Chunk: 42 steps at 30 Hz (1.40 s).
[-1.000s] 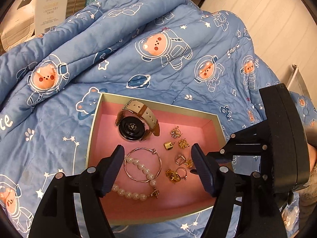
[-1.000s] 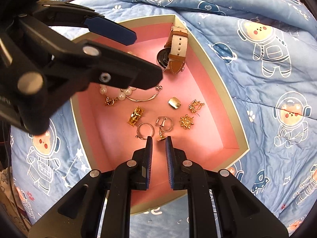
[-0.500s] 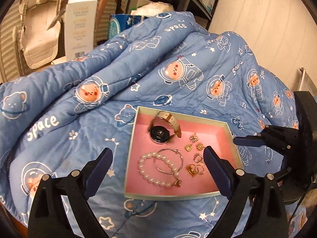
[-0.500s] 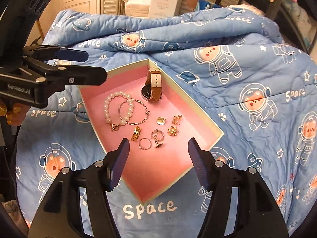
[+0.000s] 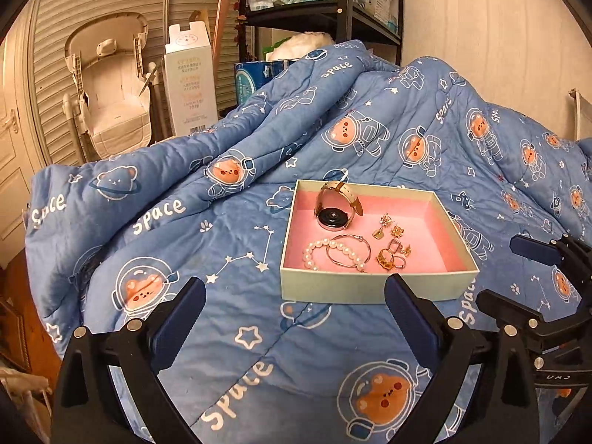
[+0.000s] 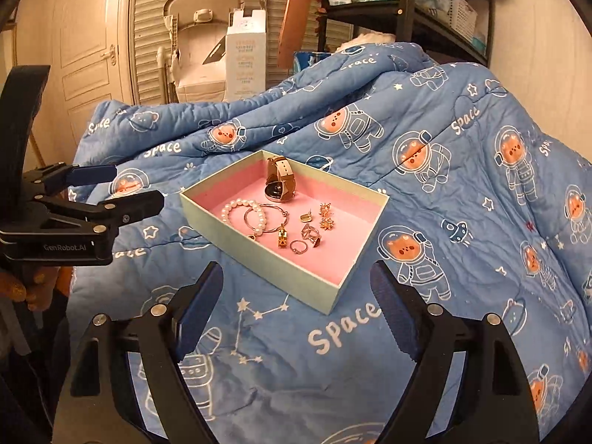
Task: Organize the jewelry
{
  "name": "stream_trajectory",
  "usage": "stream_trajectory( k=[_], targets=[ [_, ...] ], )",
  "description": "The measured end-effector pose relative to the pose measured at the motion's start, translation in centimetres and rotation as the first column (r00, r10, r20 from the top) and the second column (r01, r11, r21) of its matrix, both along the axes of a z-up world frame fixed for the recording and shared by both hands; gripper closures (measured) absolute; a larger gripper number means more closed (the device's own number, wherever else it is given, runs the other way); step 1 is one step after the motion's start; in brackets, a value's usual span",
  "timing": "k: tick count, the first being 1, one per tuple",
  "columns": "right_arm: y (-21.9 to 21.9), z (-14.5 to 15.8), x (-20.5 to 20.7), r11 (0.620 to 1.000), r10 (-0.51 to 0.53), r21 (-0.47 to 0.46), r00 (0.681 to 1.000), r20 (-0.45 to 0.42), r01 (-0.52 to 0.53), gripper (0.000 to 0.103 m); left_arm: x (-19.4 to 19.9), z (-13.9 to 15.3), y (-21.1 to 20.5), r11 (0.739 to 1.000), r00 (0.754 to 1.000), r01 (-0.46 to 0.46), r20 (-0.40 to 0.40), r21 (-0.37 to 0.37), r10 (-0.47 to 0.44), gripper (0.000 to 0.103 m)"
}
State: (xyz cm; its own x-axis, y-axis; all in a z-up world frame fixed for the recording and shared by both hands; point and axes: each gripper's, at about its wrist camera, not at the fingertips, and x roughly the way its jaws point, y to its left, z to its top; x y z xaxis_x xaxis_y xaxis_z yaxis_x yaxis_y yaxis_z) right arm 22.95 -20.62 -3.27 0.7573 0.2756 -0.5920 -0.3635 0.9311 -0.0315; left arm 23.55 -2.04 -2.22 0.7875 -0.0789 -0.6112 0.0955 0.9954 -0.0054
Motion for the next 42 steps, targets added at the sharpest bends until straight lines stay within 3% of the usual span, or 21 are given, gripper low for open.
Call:
stream_trajectory(
  k=[11, 18, 21, 24, 42],
  targets=[
    [-1.1, 2.3, -9.7, 0.968, -0.245, 0.077, 0.964, 0.105, 0.238, 0.011, -9.7, 2.7, 0.7, 0.999, 0.994, -0.041, 0.104, -0.006, 0.041, 0.008],
    [0.0, 3.8, -16.2, 0.957, -0.290, 0.044, 0.930, 0.227, 0.288, 0.009, -16.3, 2.6, 1.1, 0.993, 0.987, -0.098, 0.123, -0.064, 0.106, 0.007],
    [-0.2, 3.4, -18.1, 0.949, -0.314, 0.057, 0.927, 0.207, 0.309, 0.009, -18.5, 2.6, 1.1, 0.991, 0.987, -0.094, 0.120, -0.100, 0.106, 0.007],
    [-0.5, 3.0, -19.6, 0.942, -0.334, 0.057, 0.920, 0.203, 0.330, 0.009, -20.4, 2.6, 1.0, 0.990, 0.979, -0.110, 0.161, -0.085, 0.122, 0.007],
    [-1.1, 2.4, -22.3, 0.933, -0.359, 0.083, 0.912, 0.201, 0.349, 0.009, -23.2, 1.2, 1.3, 0.987, 0.977, -0.136, 0.157, -0.081, 0.147, 0.007]
  ],
)
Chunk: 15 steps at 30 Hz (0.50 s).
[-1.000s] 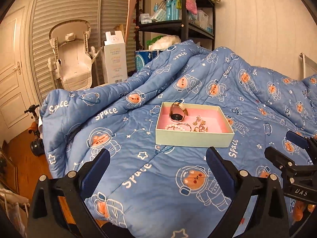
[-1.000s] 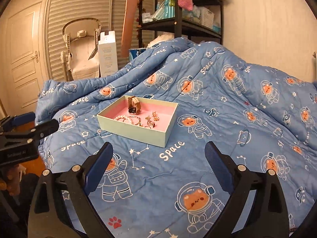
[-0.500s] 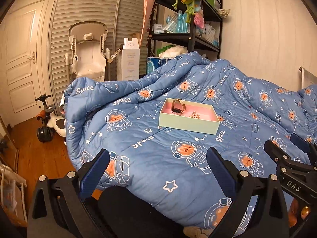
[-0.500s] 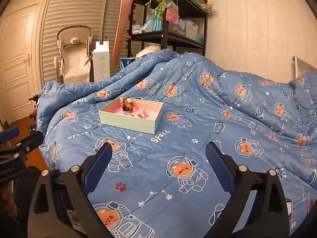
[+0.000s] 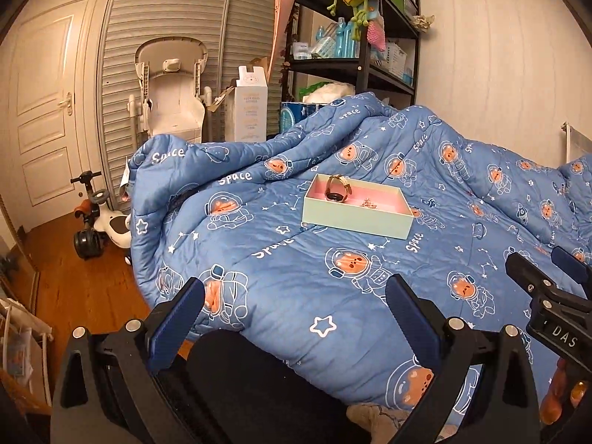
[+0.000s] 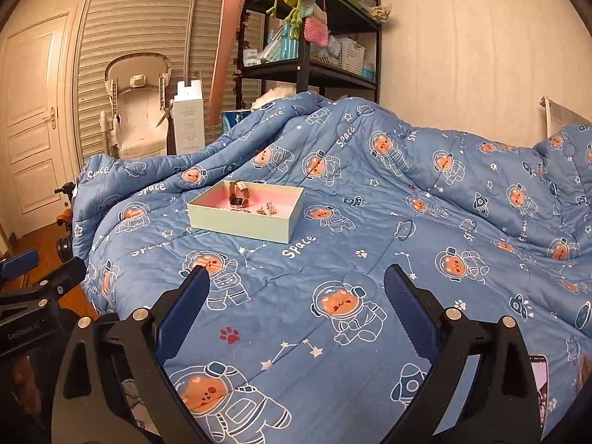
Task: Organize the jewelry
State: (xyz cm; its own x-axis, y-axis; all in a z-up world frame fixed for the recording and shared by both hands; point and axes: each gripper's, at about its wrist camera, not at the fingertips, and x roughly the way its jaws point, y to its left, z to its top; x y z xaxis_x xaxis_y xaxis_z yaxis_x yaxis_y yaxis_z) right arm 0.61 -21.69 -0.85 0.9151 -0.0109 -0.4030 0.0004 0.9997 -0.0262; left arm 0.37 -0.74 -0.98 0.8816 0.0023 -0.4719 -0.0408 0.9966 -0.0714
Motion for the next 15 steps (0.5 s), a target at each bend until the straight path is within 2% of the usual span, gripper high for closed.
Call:
stream_trajectory(
  k=[15],
  targets=[
    [-0.06, 0.21, -0.31, 1.000, 0.002, 0.007, 1.000, 0.027, -0.003, 0.009, -0.39, 0.35, 0.19, 1.000, 1.000, -0.006, 0.017, 0.009, 0.006, 0.007]
  ],
)
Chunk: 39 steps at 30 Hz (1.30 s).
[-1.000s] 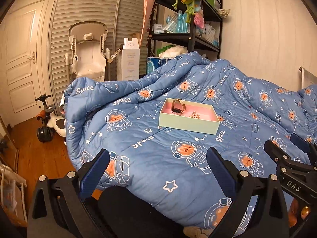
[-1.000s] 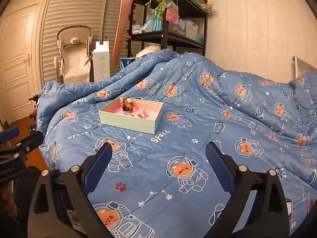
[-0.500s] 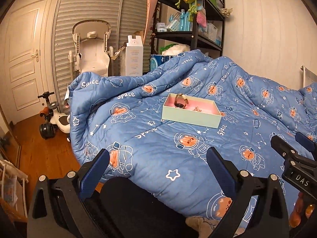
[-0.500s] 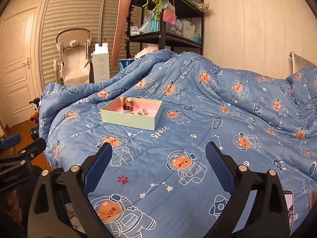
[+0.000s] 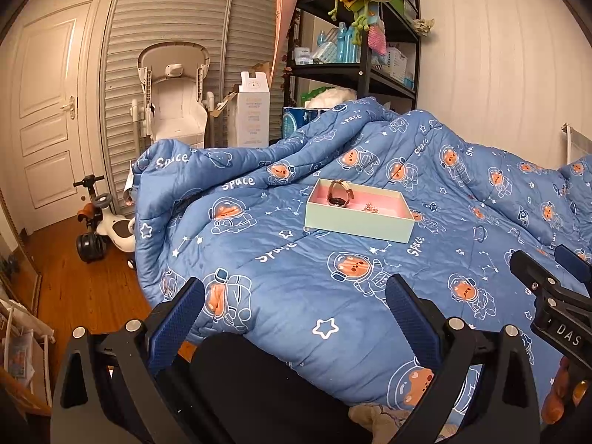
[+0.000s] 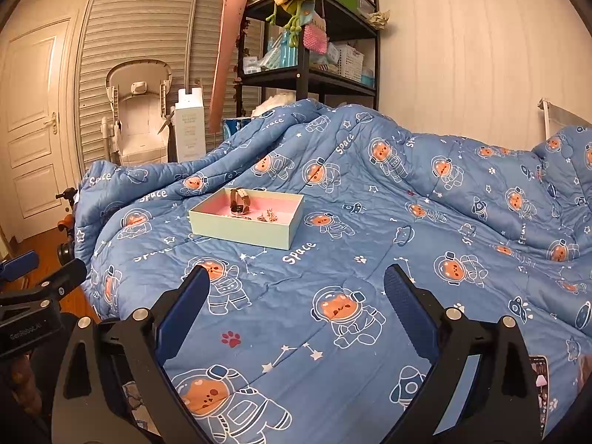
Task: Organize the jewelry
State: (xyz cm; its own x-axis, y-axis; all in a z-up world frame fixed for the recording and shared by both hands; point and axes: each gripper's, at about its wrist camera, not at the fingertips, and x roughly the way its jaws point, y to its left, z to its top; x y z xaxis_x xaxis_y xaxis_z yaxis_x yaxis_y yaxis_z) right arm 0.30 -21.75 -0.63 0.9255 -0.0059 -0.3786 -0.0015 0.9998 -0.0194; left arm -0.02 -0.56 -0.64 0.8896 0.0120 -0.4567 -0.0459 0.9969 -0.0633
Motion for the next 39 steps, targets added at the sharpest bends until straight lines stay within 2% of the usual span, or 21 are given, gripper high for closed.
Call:
stream_trajectory(
  k=[23, 39],
  targets=[
    [0.0, 0.6, -1.3, 1.000, 0.004, 0.001, 0.997, 0.075, -0.004, 0.009, -0.6, 0.7, -0.4, 1.000, 0.998, 0.023, 0.059, 0.016, -0.024, 0.007],
    [0.0, 0.7, -1.6, 1.000, 0.005, -0.001, 0.996, 0.086, -0.005, 0.009, -1.1, 0.9, -0.3, 1.000, 0.996, 0.026, 0.082, 0.013, -0.027, 0.007]
  ],
)
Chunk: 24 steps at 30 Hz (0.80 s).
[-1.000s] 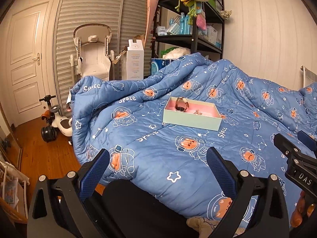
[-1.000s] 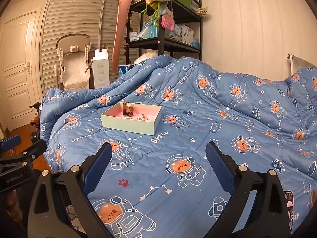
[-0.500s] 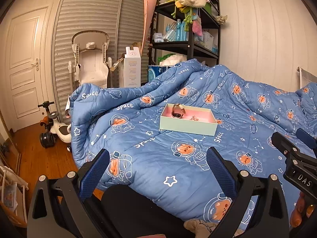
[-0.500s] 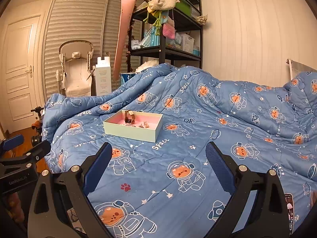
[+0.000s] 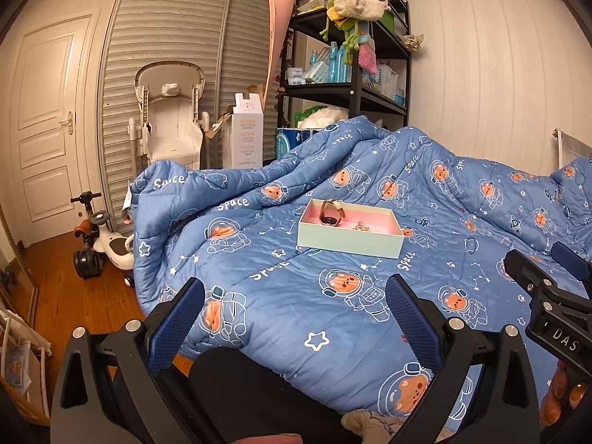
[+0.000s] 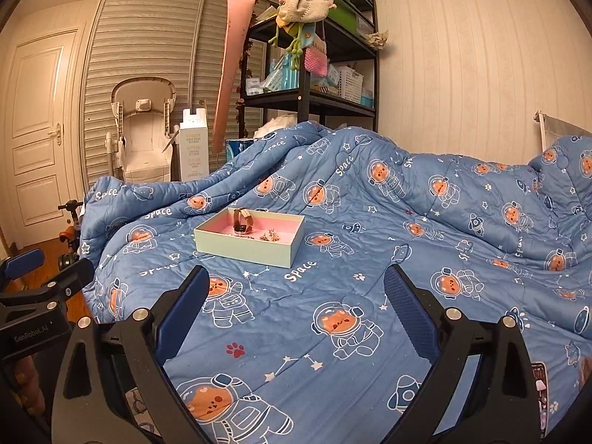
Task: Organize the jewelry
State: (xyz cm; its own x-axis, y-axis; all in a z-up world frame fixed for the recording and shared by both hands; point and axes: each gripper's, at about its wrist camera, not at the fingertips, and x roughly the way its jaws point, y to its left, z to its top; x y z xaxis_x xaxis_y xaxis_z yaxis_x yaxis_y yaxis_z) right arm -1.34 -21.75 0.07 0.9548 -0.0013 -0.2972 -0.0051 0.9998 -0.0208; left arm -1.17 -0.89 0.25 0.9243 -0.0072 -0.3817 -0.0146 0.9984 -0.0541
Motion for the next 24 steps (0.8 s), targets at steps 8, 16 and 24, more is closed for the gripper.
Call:
stream_trajectory(
  k=[8, 16, 24],
  targets=[
    [-0.05, 0.07, -0.12, 1.000, 0.000, 0.001, 1.000, 0.002, 0.000, 0.009, -0.02, 0.02, -0.01, 1.000, 1.000, -0.002, 0.000, 0.001, 0.002, 0.007],
    [-0.03, 0.06, -0.16, 1.000, 0.000, 0.000, 1.000, 0.001, 0.000, 0.009, -0.05, 0.02, -0.06, 1.000, 1.000, -0.004, 0.001, 0.001, 0.004, 0.007],
    [-0.03, 0.07, -0.15, 1.000, 0.000, 0.000, 1.000, 0.002, 0.000, 0.009, -0.12, 0.11, -0.01, 1.000, 1.000, -0.001, 0.003, 0.002, 0.001, 0.007]
  ],
)
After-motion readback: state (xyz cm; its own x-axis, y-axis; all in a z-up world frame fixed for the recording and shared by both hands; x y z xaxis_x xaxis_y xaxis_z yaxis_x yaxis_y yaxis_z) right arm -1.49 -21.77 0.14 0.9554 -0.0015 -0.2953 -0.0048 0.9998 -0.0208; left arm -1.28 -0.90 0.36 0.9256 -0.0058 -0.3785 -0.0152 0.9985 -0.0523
